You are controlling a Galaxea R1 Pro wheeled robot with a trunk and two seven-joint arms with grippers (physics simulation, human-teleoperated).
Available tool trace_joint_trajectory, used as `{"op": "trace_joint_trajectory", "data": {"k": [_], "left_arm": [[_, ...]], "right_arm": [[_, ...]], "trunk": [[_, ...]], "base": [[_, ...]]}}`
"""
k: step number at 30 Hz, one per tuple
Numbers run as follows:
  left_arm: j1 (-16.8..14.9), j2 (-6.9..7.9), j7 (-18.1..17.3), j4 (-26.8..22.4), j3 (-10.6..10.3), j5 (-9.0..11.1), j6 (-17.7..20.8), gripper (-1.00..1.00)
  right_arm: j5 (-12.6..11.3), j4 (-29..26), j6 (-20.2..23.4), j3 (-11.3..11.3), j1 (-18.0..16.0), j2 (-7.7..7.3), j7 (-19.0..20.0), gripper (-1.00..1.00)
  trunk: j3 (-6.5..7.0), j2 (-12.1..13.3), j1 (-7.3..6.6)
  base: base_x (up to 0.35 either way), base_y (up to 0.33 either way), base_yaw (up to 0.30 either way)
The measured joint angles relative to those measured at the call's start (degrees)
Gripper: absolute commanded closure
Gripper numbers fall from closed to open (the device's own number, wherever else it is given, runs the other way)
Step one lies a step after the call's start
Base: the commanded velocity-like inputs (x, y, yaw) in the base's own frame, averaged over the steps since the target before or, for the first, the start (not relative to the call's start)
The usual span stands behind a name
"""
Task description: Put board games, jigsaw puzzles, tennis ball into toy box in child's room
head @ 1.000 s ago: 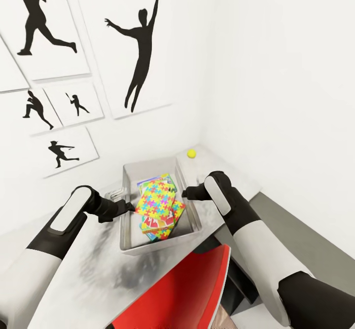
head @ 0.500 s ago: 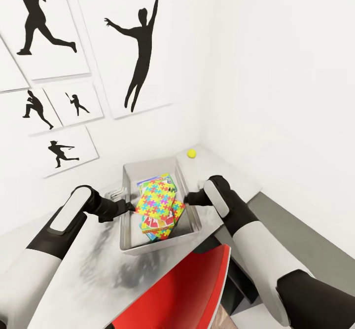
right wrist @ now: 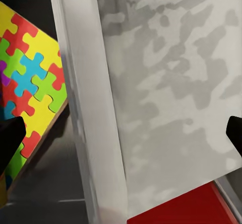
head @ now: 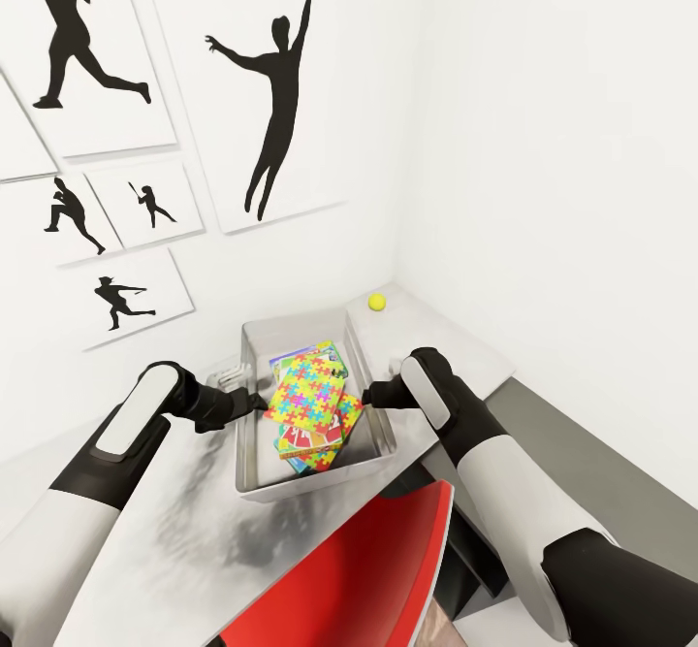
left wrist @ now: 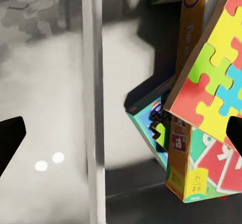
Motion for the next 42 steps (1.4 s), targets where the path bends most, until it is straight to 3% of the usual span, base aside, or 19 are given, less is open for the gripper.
{"op": "trace_joint_trajectory", "data": {"k": [23,42], "left_arm": [[0.0,0.0,0.0,0.0,0.0,0.0,0.0,-1.0],[0.0,0.0,0.0,0.0,0.0,0.0,0.0,-1.0]], "right_arm": [[0.1,0.0,0.1,0.0,0.0,0.0,0.0,-1.0],[0.0,-0.1,0.1,0.0,0.0,0.0,0.0,-1.0]], "trunk": [[-1.28,0.0,0.0],[-1.37,0.0,0.0]], "base": [[0.0,0.0,0.0],[0.0,0.0,0.0]]}}
